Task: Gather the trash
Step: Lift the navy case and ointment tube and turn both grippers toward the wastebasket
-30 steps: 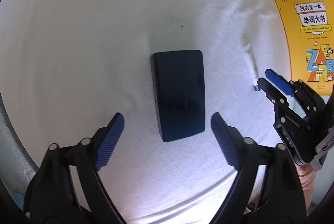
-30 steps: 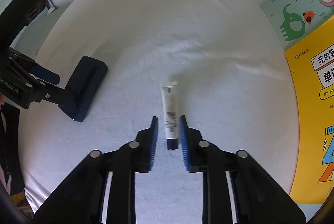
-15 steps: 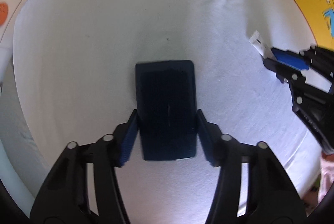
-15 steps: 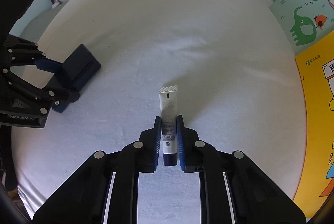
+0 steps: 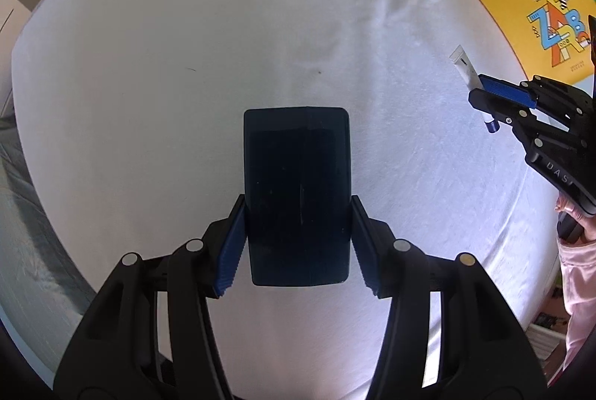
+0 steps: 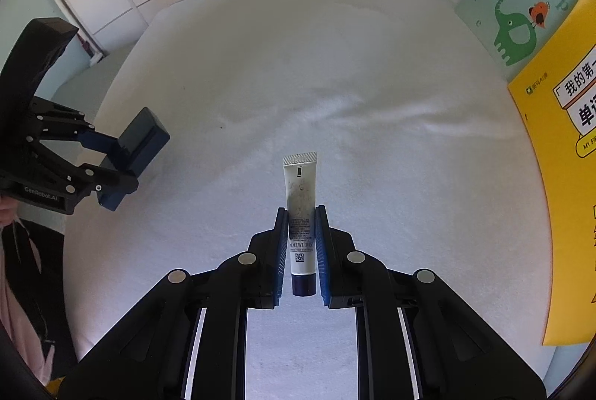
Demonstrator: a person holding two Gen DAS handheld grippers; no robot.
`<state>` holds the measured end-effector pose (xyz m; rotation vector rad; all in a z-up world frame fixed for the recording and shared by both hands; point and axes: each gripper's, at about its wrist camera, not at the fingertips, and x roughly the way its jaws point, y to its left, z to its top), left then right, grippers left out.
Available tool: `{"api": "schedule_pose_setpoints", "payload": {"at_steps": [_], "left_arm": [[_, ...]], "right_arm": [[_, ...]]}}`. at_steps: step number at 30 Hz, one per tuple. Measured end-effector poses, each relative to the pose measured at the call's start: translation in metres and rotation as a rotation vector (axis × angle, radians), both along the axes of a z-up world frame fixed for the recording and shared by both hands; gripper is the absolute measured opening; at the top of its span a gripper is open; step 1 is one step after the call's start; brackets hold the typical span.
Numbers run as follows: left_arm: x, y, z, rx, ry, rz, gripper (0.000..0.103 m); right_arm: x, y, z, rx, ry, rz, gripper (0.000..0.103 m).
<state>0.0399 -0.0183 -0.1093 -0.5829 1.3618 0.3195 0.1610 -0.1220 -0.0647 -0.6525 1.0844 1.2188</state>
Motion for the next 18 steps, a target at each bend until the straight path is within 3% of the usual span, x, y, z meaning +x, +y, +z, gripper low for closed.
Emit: {"api": "schedule_pose_setpoints", "payload": {"at_steps": [8,11,18], "left_arm": [[-0.048,0.033,0.030,0.078,-0.039,-0.041,0.050],[-0.089,0.053,0.044,0.111,-0.053,-0.038,0.050],[-0.164,0.097,0.053,0.150,-0.079,0.007,0.050]], "right_arm": [[-0.056,0.027,0.036,0.009,-0.020,0.066,0.016],[-0.081,0.046,0.046,0.010,-0.023,0.109,0.016],[-0.154,0.122,0.066,0.042,-0.043,0.234,0.016]]}}
